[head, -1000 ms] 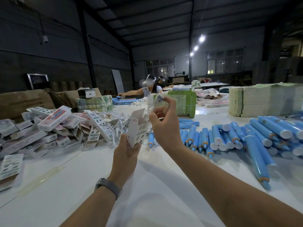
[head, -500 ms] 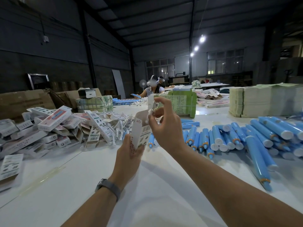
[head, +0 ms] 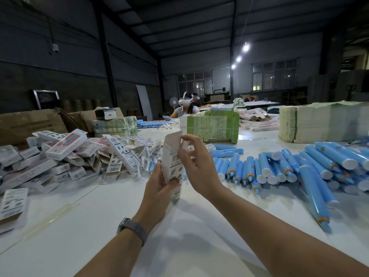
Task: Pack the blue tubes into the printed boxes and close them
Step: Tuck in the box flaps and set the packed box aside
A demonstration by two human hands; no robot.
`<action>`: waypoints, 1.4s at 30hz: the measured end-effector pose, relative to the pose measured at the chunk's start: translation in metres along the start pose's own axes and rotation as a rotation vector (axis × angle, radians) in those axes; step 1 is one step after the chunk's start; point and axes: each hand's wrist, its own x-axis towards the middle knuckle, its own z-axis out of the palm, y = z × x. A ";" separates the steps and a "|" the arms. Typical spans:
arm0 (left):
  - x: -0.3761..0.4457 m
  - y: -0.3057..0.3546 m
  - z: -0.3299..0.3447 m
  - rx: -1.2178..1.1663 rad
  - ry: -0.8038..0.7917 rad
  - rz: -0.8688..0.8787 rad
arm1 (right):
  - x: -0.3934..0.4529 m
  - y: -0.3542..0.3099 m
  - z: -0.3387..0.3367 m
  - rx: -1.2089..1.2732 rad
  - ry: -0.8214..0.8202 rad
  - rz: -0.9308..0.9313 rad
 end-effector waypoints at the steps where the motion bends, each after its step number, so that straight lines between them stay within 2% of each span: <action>1: -0.001 0.001 0.001 -0.036 -0.011 0.005 | 0.000 -0.002 0.002 0.037 -0.029 0.023; 5: -0.002 0.008 0.005 -0.113 0.012 0.053 | 0.000 -0.009 0.007 0.019 -0.069 0.000; 9: -0.001 0.019 0.004 -0.037 0.074 0.200 | -0.002 -0.013 0.010 0.005 -0.071 -0.066; 14: -0.005 0.027 0.004 0.082 0.109 0.338 | -0.003 -0.014 0.012 0.019 -0.055 -0.064; 22: -0.002 0.030 0.001 0.084 0.126 0.267 | -0.005 -0.011 0.015 0.034 -0.026 -0.002; 36: 0.000 0.029 -0.001 0.044 0.125 0.259 | -0.003 -0.012 0.014 0.056 -0.061 0.017; 42: 0.000 0.026 -0.002 0.031 0.130 0.282 | 0.000 -0.018 0.015 0.042 -0.002 -0.018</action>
